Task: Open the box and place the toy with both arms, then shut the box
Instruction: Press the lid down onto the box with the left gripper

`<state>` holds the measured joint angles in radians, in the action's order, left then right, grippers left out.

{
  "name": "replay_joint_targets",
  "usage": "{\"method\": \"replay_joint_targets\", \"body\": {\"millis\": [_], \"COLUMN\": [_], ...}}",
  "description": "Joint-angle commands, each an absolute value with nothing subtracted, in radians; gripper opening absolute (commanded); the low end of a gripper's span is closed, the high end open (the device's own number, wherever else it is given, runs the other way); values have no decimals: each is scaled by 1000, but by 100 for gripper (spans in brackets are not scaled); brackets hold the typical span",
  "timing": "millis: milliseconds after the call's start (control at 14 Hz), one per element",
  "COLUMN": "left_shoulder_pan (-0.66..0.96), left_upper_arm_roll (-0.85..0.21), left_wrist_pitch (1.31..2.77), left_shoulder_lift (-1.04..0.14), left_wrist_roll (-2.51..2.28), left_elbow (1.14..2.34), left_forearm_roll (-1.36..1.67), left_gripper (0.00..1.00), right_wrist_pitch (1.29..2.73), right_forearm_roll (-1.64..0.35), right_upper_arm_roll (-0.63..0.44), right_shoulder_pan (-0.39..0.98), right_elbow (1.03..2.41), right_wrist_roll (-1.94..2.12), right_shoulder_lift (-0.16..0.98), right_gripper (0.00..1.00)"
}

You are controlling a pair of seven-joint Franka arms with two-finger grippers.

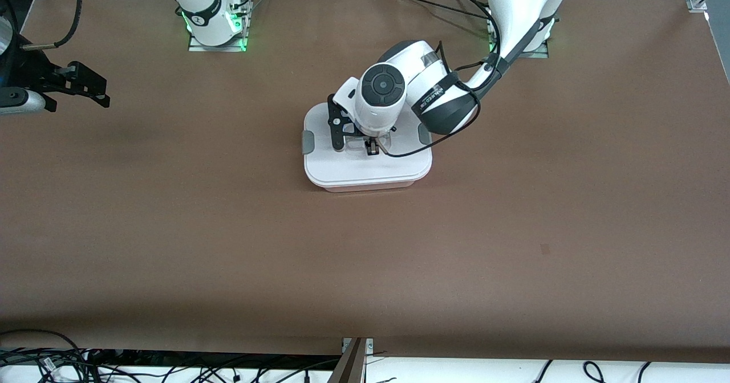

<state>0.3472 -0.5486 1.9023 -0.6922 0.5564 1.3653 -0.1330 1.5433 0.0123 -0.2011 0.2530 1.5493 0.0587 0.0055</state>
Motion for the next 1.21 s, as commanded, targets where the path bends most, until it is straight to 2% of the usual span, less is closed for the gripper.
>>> {"method": "replay_joint_targets", "body": {"millis": [0, 1071, 1143], "left_shoulder_pan": [347, 348, 351], "left_upper_arm_roll": [-549, -541, -540], "left_wrist_pitch": [1914, 1908, 1908], "left_shoulder_lift": [-693, -692, -692], "left_wrist_roll": [523, 563, 564], "left_elbow": [1368, 1388, 1388], "left_forearm_roll": [-156, -189, -190], "left_gripper": [0, 0, 55], "right_wrist_pitch": [1537, 1531, 1531], "right_forearm_roll": [23, 20, 20], "right_upper_arm_roll": [-196, -196, -198], "right_shoulder_pan": [247, 245, 244], "right_elbow": [1528, 1528, 1528], "right_wrist_roll": [58, 60, 61], "right_shoulder_lift": [14, 14, 14], "right_gripper": [100, 100, 100]}}
